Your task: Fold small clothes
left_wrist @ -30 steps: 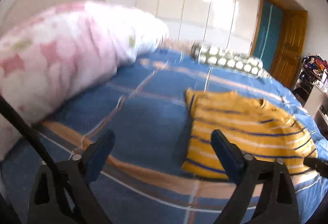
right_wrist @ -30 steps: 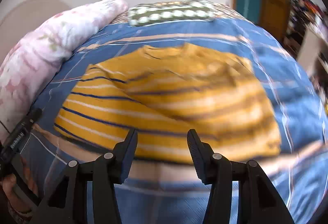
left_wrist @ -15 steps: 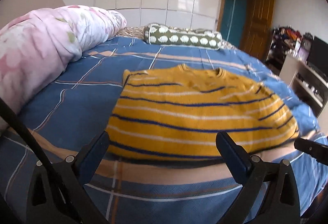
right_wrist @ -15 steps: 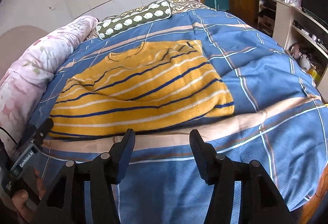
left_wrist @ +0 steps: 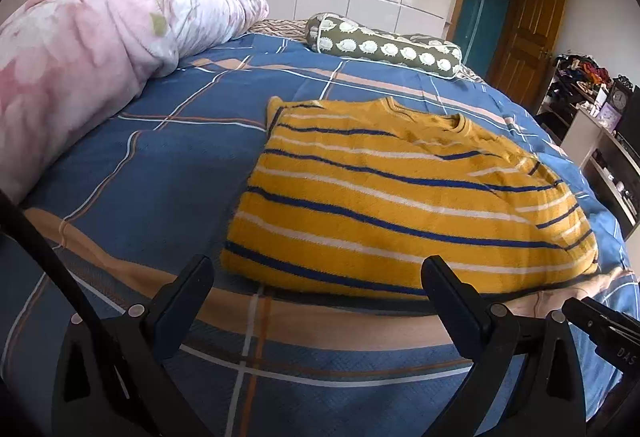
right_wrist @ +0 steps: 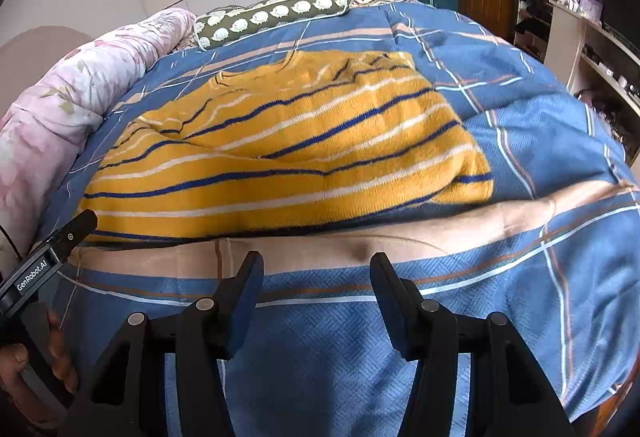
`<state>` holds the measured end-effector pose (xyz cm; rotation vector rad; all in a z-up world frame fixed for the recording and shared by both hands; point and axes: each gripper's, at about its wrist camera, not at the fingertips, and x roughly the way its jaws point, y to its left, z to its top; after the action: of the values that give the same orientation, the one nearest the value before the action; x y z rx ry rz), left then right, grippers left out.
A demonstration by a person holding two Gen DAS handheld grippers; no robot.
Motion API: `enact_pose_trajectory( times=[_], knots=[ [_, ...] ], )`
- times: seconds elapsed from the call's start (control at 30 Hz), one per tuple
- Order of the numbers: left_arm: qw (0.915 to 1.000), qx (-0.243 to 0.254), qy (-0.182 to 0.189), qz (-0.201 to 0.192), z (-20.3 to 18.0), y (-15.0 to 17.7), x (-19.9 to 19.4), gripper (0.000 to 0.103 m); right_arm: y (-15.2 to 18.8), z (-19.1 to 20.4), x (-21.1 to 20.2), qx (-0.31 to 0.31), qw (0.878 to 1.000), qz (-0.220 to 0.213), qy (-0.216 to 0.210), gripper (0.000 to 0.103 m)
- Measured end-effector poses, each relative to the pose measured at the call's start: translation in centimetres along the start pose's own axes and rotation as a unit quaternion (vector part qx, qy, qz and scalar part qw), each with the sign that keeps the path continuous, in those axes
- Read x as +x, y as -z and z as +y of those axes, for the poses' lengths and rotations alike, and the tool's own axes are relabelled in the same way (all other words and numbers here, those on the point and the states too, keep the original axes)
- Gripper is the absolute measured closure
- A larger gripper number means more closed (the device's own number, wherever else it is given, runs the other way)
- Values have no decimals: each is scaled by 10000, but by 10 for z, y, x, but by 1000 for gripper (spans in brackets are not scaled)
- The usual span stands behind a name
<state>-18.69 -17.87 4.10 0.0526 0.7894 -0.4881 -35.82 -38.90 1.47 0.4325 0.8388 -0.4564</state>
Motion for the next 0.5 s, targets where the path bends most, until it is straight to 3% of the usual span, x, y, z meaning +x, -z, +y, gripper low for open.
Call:
enact_pose_trajectory(
  times=[0.33,0.5],
  knots=[
    [9997,63,-101,198,1,5,9,0,8,-4,18,33,10000,73,-29,40],
    [9987,-2,-117,494,3,9,21,0,14,7,23,-291,9994,-81,138,28]
  ],
)
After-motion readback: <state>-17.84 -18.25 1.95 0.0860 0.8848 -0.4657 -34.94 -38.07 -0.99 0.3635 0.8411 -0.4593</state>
